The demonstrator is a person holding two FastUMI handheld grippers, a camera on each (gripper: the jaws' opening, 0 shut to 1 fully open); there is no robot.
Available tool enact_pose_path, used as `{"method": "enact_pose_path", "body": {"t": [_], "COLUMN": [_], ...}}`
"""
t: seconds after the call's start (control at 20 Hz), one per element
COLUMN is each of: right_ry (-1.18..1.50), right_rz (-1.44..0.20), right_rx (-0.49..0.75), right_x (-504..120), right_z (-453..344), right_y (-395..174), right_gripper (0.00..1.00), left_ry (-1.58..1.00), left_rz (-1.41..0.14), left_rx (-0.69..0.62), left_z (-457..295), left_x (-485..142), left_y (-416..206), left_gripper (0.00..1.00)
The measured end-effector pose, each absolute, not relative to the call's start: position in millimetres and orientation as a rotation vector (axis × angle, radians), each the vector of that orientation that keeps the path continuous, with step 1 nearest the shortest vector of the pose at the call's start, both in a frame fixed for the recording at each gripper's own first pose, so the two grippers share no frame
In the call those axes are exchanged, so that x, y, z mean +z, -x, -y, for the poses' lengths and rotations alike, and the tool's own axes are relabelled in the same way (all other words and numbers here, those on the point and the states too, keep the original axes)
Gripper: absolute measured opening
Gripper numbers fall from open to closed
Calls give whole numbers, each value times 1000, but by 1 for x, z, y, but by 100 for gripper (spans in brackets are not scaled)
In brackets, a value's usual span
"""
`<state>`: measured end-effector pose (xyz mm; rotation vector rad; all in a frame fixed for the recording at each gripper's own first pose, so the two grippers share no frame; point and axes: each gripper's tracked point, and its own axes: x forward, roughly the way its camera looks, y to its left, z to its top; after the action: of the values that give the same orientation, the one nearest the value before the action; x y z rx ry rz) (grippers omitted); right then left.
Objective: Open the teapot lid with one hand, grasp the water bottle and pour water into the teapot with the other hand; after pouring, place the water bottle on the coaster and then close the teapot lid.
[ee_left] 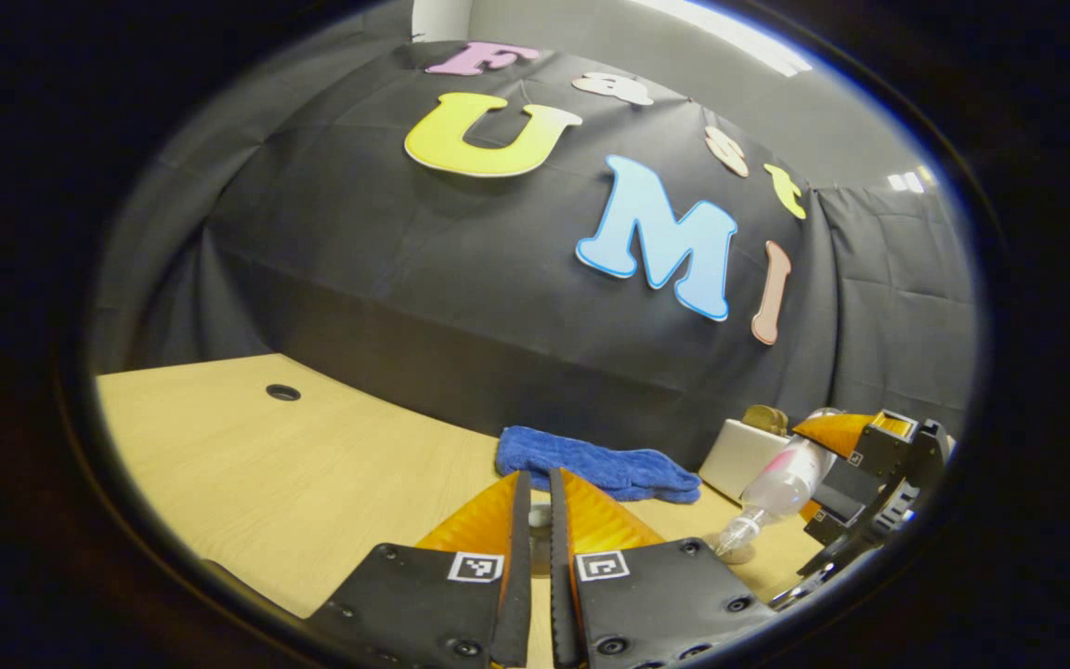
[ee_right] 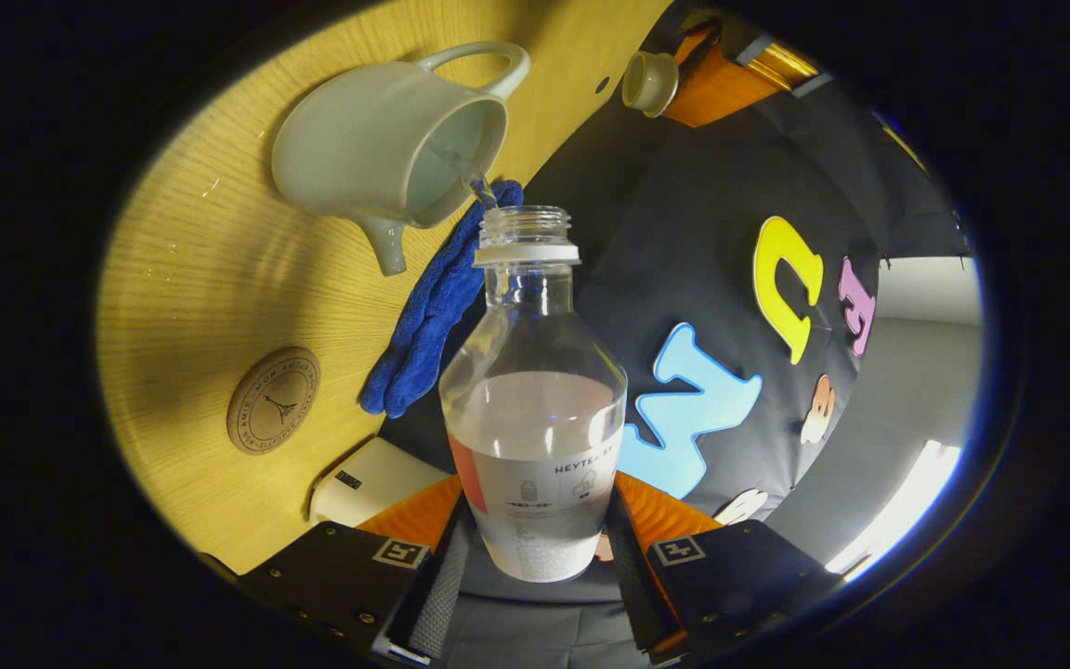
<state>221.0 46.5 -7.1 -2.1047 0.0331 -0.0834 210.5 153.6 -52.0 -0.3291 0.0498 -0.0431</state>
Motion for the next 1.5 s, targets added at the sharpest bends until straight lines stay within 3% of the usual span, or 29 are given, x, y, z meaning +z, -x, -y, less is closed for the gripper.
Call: {"method": "enact_pose_path", "body": {"t": [0.05,0.25,1.5], "right_ry": [2126,2163,2342], "right_rz": [-13,28,175], "right_rx": [-86,-97,-98], "right_x": [-5,0,8], "right_z": [-49,-55,-82], "right_y": [-222,-221,-224], "right_gripper": [72,72,72], "left_ry": [331,340,352], "left_rz": [-49,-49,-52], "left_rx": [-43,-39,-47], "left_z": [-155,-158,-159], "left_x": [-50,-53,-53], "left_y": [-210,-209,-208], "left_gripper": [18,15,18]}}
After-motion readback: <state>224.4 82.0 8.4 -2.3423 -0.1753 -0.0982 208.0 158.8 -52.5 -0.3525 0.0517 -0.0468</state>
